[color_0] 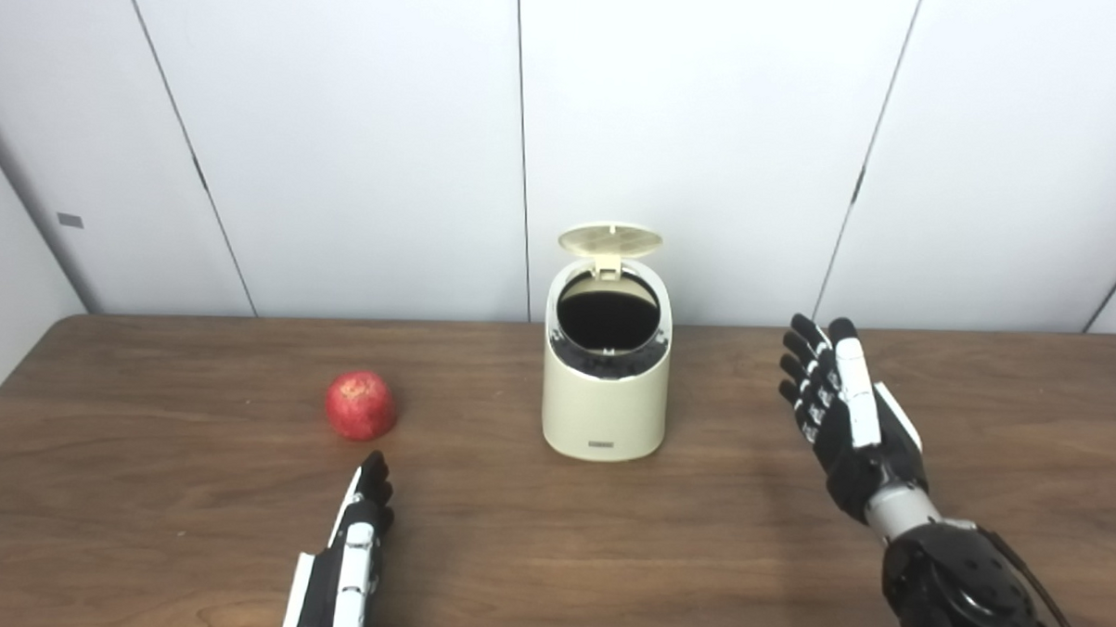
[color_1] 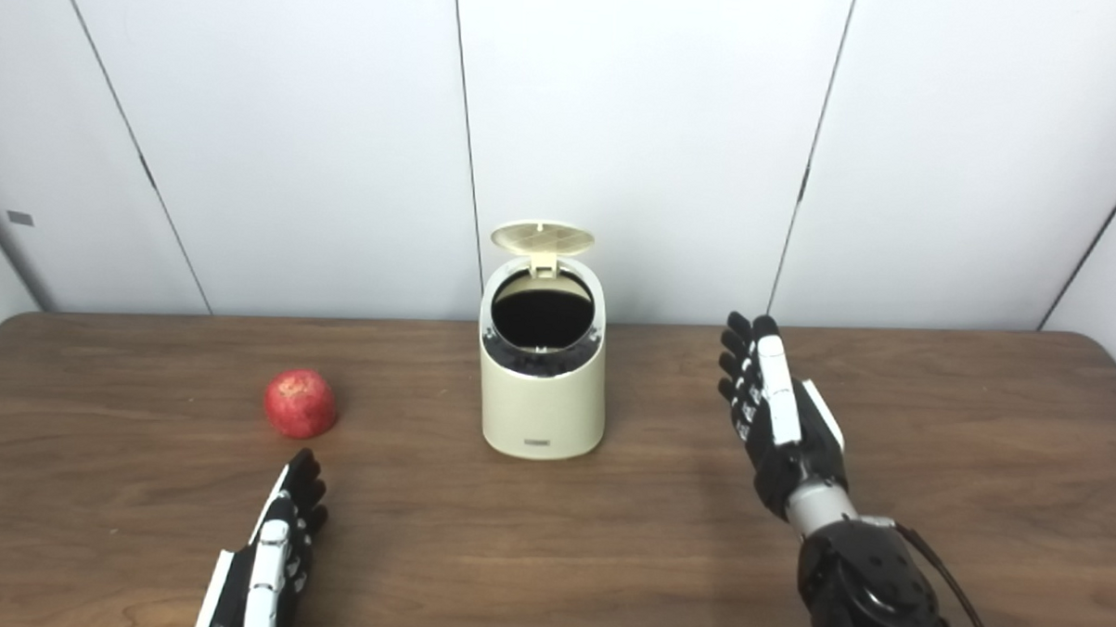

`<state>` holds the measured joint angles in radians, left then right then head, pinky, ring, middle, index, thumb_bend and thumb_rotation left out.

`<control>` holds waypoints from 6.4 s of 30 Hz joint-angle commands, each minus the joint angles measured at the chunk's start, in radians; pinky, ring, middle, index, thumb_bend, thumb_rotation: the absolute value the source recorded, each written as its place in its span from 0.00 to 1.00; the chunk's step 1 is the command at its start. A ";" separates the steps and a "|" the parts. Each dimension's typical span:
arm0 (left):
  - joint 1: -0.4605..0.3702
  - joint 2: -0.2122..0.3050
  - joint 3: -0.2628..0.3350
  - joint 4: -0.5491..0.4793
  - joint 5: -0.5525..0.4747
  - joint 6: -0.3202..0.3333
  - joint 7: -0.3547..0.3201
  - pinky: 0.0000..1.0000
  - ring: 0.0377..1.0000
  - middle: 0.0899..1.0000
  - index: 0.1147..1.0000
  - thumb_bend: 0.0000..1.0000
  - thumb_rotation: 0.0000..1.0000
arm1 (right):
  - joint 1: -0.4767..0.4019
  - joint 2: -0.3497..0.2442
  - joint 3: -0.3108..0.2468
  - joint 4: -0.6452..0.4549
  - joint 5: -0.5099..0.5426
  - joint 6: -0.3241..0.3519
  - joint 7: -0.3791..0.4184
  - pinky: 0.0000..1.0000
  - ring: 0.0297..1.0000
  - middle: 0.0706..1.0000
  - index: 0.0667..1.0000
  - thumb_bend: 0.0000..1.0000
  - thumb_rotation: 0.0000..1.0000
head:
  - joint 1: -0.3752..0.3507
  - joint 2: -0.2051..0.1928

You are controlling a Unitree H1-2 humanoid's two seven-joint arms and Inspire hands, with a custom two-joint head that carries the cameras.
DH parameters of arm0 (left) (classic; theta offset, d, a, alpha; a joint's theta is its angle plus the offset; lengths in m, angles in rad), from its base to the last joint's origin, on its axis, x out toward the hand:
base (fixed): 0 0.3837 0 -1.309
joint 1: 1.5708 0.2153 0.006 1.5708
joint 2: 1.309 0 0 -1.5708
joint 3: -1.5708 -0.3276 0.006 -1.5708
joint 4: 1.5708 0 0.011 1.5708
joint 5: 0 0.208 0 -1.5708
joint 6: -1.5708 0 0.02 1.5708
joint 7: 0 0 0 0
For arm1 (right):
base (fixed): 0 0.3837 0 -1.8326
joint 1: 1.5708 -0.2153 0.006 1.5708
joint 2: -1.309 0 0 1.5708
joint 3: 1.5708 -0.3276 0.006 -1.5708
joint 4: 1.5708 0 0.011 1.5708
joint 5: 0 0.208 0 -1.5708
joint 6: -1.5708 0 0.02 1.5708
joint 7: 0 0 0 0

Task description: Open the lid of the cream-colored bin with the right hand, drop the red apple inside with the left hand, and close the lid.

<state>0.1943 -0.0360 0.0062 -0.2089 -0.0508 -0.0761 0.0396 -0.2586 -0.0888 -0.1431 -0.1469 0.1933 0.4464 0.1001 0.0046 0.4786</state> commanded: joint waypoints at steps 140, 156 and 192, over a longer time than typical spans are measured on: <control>-0.703 0.302 -0.016 0.323 0.940 0.544 -0.291 0.56 0.64 0.69 0.48 0.59 0.03 | 0.242 0.023 0.060 -0.079 -0.012 -0.298 -0.034 0.97 0.99 0.99 0.96 0.46 1.00 | 0.301 0.032; -0.693 0.308 -0.048 0.335 0.888 0.533 -0.191 0.44 0.43 0.49 0.39 0.50 0.00 | 0.240 0.025 0.055 -0.065 -0.001 -0.311 -0.030 0.98 0.99 0.99 0.94 0.46 1.00 | 0.275 0.030; -0.715 0.146 -0.191 -0.012 0.860 0.375 0.050 0.29 0.36 0.42 0.48 0.47 0.00 | 0.246 0.057 0.081 0.085 -0.035 -0.454 -0.036 0.92 0.96 0.95 0.90 0.49 0.92 | 0.056 -0.108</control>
<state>-0.4664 0.1195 -0.1824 -0.1841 0.8022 0.3380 0.0609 -0.0042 -0.0506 -0.0670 -0.0893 0.1617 0.0163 0.0733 0.0661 0.3759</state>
